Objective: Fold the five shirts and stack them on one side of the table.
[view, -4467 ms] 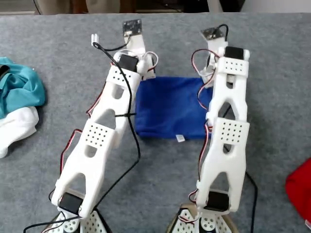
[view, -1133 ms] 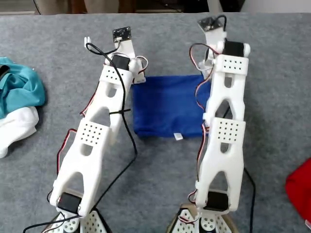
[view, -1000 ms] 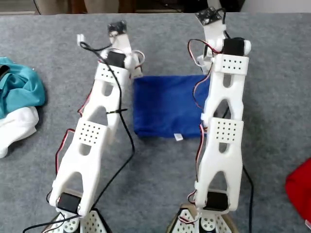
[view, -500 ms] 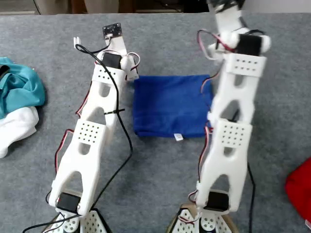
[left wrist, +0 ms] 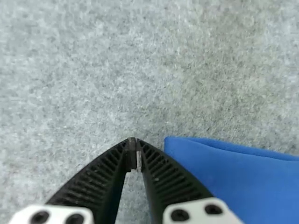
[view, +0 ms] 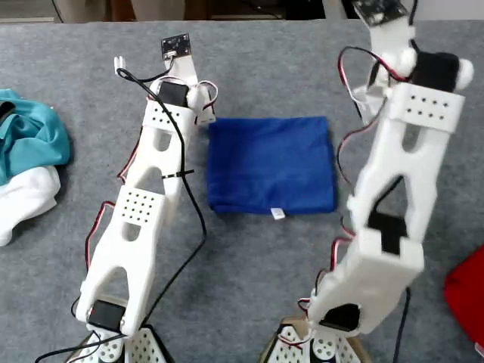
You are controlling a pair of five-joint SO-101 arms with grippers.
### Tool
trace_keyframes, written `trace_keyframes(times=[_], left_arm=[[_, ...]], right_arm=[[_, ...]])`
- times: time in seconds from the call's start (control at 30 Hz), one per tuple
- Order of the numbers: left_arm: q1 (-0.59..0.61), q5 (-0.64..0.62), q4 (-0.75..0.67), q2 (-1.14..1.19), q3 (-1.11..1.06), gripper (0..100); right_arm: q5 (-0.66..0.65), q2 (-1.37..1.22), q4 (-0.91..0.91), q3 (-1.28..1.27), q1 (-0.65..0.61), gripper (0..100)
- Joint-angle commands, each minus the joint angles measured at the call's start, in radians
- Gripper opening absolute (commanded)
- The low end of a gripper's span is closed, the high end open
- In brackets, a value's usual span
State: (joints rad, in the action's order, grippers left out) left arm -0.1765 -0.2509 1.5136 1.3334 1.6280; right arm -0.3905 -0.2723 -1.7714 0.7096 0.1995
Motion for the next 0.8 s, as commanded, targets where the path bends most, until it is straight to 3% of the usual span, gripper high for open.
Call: trace_keyframes(times=[0.0,0.3,0.5,0.77], left_arm=[[0.005,0.009,0.008,-0.013,0.046,2],[0.035,0.009,0.003,-0.015,0.046,2],[0.060,0.005,0.005,-0.013,0.046,2],[0.097,0.006,-0.011,-0.013,0.046,2]], right_arm=[[-0.003,0.194,0.000,-0.191,0.022,0.5],[-0.008,0.490,-0.003,-0.774,0.045,0.8],[0.018,0.573,0.000,-1.024,0.036,0.6],[0.473,0.541,0.270,-1.155,-0.107,0.7]])
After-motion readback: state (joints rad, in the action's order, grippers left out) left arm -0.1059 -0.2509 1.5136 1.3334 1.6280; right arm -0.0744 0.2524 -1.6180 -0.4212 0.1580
